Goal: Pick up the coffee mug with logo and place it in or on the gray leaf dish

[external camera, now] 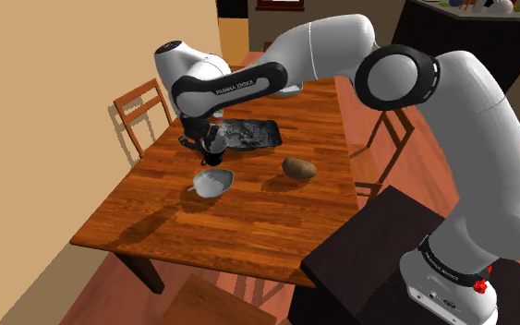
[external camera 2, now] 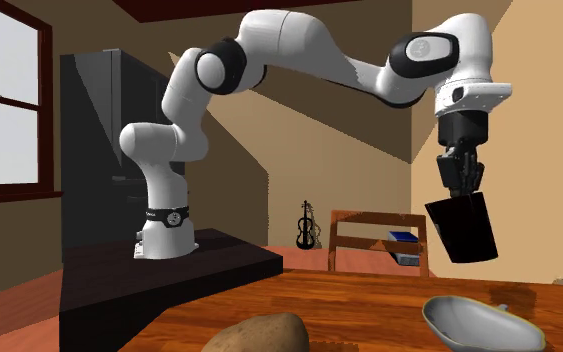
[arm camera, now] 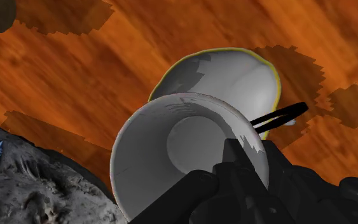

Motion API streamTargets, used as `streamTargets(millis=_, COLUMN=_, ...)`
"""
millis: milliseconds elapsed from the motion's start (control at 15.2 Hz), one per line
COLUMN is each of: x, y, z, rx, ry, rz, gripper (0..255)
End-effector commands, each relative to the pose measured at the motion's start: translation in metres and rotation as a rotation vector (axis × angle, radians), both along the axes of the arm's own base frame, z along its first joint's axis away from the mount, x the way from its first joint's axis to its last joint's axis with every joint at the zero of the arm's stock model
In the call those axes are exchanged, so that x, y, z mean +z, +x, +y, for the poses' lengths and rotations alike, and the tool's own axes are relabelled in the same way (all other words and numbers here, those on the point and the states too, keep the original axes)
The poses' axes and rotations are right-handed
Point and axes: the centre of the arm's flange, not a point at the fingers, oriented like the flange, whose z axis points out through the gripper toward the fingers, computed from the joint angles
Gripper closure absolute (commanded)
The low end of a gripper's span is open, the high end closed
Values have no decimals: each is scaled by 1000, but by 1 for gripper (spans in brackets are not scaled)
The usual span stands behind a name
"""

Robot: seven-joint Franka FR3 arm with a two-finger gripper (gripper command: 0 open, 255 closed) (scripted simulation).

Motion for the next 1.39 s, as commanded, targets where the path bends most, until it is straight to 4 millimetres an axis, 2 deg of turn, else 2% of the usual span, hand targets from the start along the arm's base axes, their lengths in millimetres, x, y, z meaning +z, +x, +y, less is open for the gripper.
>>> streamTargets(millis=0, x=1, y=24, z=11, rx=-2, ry=-2, rz=0, gripper=255)
streamTargets(millis=1320, x=-104, y=24, z=11, rx=-2, ry=-2, rz=0, gripper=255)
